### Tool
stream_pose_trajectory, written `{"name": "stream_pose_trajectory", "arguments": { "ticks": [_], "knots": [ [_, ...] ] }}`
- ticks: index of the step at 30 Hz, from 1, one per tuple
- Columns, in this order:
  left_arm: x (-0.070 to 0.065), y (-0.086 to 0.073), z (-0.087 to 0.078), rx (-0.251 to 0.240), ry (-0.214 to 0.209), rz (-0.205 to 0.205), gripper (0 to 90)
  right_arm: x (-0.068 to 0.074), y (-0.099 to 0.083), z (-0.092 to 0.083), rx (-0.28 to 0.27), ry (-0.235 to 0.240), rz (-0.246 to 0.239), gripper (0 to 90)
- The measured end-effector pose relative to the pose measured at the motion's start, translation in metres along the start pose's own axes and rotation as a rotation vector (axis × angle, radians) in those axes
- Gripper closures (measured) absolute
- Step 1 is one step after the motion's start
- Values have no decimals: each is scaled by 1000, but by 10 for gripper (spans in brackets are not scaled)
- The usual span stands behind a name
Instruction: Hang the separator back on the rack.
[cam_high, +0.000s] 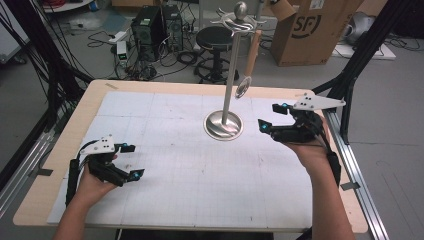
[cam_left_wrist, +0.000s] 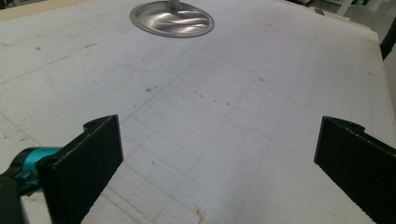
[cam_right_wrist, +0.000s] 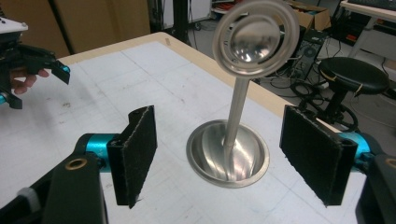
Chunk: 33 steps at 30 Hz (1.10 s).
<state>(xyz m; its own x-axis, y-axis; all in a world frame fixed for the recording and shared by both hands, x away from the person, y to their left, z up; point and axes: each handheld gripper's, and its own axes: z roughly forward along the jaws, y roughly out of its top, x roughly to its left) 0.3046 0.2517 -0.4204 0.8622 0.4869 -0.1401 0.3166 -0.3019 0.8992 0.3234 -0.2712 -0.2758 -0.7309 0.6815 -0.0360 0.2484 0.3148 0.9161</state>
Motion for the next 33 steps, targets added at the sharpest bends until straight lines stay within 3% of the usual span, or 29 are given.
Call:
{"name": "stream_pose_trajectory", "arguments": {
  "ticks": [8, 17, 28, 33],
  "knots": [
    [0, 0, 0, -5, -4, -2, 17, 6, -22, 4, 10, 8, 7, 250],
    [0, 0, 1, -1, -7, -4, 17, 10, -53, 19, 26, 54, 43, 215],
    [1, 0, 1, -15, -20, -4, 17, 23, -86, 37, -3, 92, 81, 185],
    [1, 1, -2, -35, -15, -12, 17, 26, -100, 48, 53, 109, 96, 172]
  ]
}}
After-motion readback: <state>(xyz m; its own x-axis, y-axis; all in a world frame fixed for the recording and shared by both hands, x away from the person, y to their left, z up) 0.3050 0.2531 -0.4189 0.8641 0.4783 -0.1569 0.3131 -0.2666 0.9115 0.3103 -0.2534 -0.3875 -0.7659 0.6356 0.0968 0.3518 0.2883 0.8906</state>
